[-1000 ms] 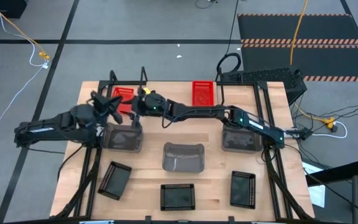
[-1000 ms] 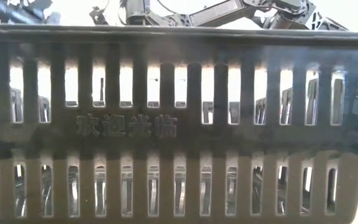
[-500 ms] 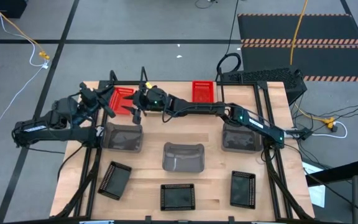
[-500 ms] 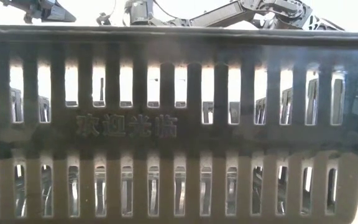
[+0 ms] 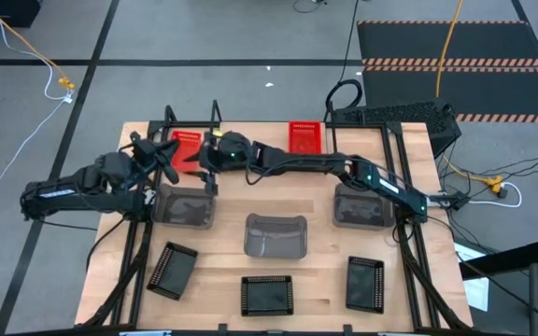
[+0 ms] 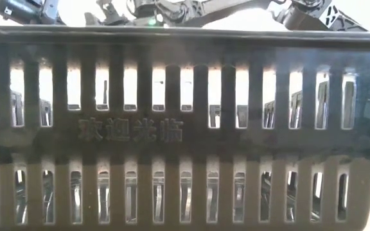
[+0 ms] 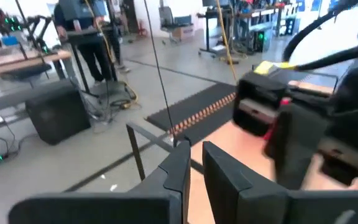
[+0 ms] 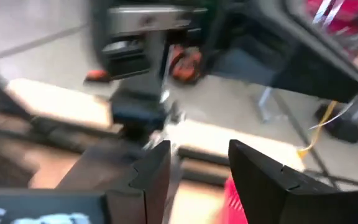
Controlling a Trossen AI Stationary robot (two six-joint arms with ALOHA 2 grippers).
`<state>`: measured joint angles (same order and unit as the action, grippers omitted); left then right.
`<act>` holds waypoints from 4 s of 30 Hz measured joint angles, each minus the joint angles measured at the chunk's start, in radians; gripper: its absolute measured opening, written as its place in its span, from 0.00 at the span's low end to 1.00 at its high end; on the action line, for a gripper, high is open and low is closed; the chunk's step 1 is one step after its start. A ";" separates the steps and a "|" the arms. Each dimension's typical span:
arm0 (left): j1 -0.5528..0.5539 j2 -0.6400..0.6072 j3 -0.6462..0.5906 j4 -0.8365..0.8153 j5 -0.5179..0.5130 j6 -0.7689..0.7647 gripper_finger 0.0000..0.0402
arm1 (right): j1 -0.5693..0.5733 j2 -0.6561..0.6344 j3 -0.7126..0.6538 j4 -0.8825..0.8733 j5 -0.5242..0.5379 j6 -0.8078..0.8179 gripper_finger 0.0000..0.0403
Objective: Stack baskets on shelf by color
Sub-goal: Stack the red bin on top of the other red bins on the shelf
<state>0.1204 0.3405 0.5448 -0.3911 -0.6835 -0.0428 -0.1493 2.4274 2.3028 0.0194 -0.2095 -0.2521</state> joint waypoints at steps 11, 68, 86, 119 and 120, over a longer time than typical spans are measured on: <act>-0.011 0.013 -0.131 -0.064 0.057 -0.141 0.12 | 0.097 -0.371 -0.521 -0.128 0.030 -0.185 0.33; 0.862 0.891 0.029 -0.225 0.192 -0.393 0.27 | 0.084 -1.372 -1.786 0.852 0.371 0.136 0.32; 0.862 0.792 0.067 -0.314 0.193 -0.377 0.02 | 0.084 -1.372 -1.785 0.852 0.370 0.136 0.32; 0.163 0.596 0.445 0.113 0.198 -0.238 0.02 | 0.235 -0.938 -1.165 0.302 0.661 -0.360 0.38; 0.146 0.621 0.445 0.147 0.190 -0.245 0.02 | 0.243 -0.928 -1.143 0.289 0.670 -0.372 0.40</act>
<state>0.2666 0.9617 0.9901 -0.2440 -0.4930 -0.2876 0.0941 1.4999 1.1599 0.3086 0.4603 -0.6237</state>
